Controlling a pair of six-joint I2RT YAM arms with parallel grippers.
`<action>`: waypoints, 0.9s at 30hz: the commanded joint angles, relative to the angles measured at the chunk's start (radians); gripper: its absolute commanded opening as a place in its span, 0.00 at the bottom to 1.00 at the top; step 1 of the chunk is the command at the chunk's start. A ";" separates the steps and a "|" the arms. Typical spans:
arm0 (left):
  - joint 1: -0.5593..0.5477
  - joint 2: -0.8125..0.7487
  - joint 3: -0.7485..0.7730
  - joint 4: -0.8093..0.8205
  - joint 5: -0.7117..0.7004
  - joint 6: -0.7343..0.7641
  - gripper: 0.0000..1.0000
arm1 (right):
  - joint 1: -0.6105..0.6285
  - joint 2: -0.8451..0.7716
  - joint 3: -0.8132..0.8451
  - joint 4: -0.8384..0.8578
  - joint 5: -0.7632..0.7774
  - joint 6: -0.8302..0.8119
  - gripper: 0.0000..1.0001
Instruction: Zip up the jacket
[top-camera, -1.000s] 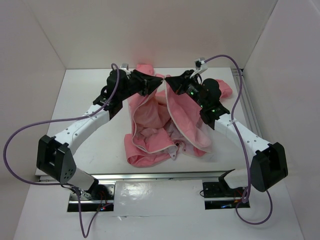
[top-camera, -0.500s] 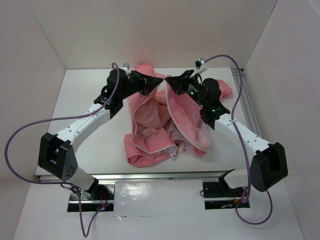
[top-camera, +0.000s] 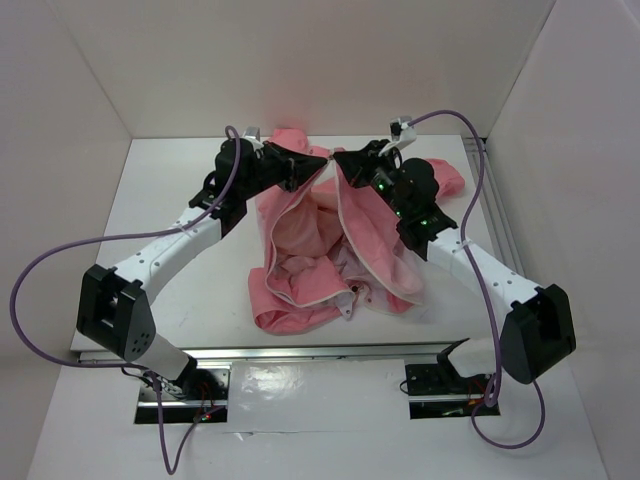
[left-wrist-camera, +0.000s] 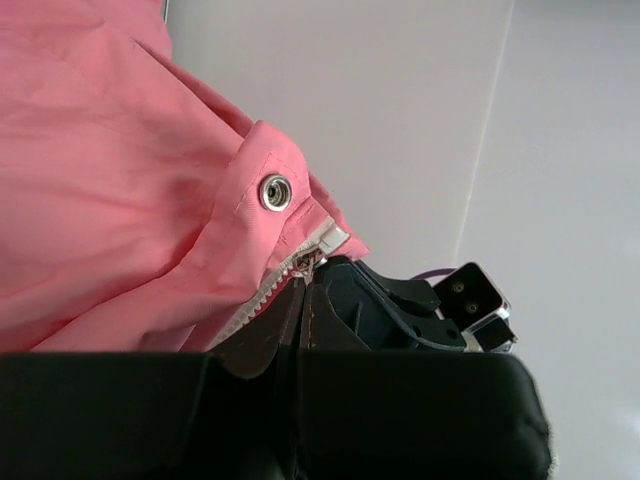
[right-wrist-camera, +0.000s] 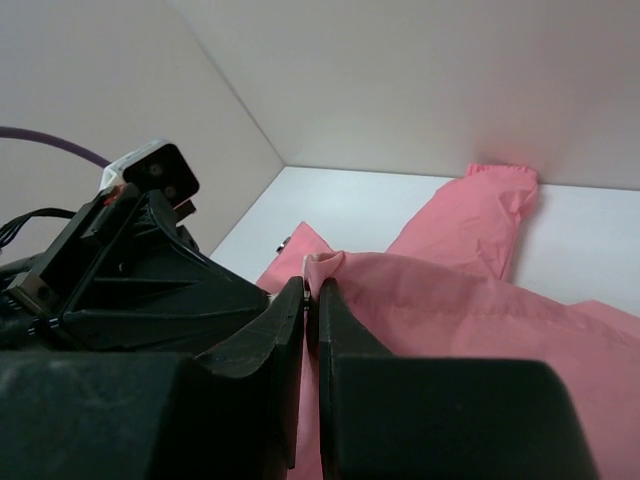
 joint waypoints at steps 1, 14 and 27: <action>0.005 0.009 0.028 -0.065 0.011 0.015 0.00 | 0.004 -0.040 0.057 0.121 0.148 -0.051 0.00; 0.005 0.049 0.087 -0.128 0.021 0.058 0.00 | 0.041 0.025 0.115 0.155 0.196 -0.115 0.00; 0.014 0.150 0.179 -0.138 0.064 0.081 0.00 | 0.083 -0.029 0.054 0.201 0.222 -0.104 0.00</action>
